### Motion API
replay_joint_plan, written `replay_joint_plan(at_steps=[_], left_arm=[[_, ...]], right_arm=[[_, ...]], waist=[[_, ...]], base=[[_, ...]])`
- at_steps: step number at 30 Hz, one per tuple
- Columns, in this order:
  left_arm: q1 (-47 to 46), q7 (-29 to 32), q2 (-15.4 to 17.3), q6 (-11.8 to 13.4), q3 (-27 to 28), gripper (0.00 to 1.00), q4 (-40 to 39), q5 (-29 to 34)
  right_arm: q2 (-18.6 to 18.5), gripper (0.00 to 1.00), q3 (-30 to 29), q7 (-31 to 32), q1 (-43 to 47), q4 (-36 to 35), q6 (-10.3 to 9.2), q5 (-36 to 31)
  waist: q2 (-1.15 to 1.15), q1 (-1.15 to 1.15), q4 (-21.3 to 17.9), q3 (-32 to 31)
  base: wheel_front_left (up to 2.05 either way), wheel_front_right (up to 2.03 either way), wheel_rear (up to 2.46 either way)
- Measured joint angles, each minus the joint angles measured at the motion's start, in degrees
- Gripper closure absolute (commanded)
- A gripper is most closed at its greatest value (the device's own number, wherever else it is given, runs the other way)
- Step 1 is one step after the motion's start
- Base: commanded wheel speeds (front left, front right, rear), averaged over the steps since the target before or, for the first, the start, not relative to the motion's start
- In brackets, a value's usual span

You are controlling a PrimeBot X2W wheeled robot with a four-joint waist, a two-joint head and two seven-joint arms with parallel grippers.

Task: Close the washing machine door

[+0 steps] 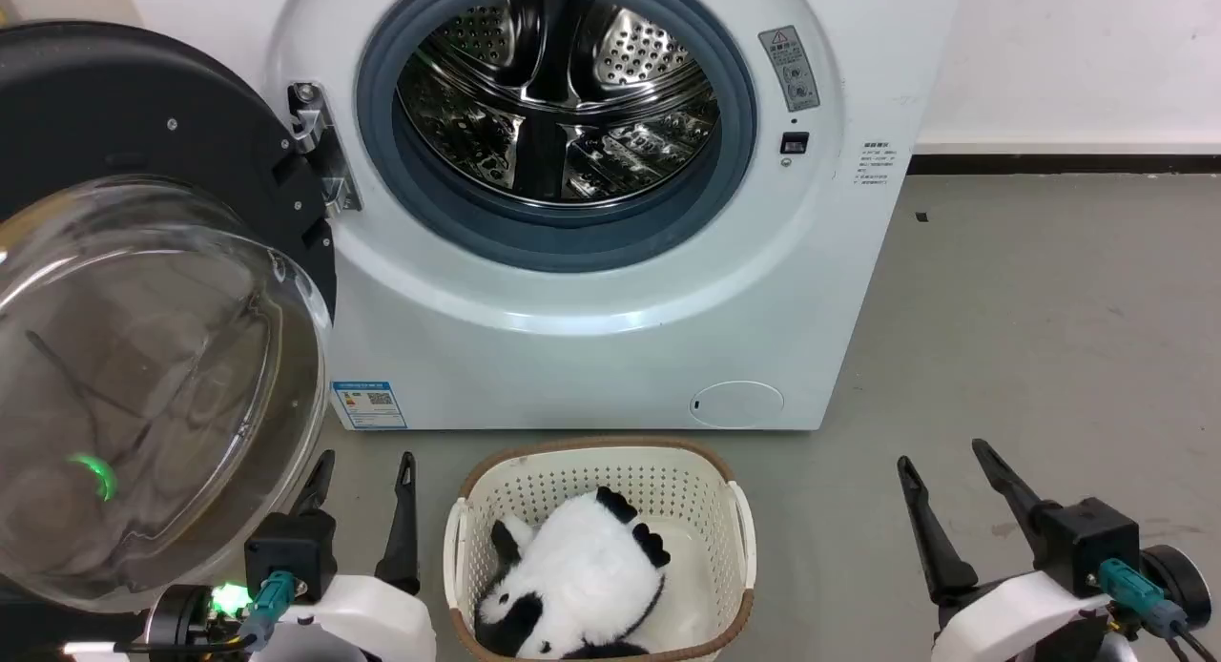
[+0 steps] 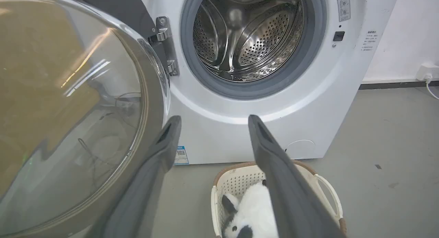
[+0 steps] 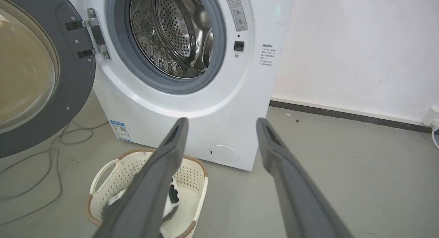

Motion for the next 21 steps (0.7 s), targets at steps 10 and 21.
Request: replay_joint_plan(at_steps=[10,21], left_arm=[[0.1,-1.4,0.0,0.0,0.1,0.0,0.1,-0.5],[0.4,-2.6,0.0,-0.1,0.1,0.0,0.1,-1.0]], right_arm=[[0.0,0.0,0.2,-1.5,0.1,0.0,0.0,1.0],[0.0,0.0,0.8,-2.6,0.1,0.0,0.0,2.3]], waist=[[0.0,0.0,0.8,0.1],[0.0,0.0,3.2,0.2]], base=[[0.0,0.0,0.0],[0.0,0.0,0.0]])
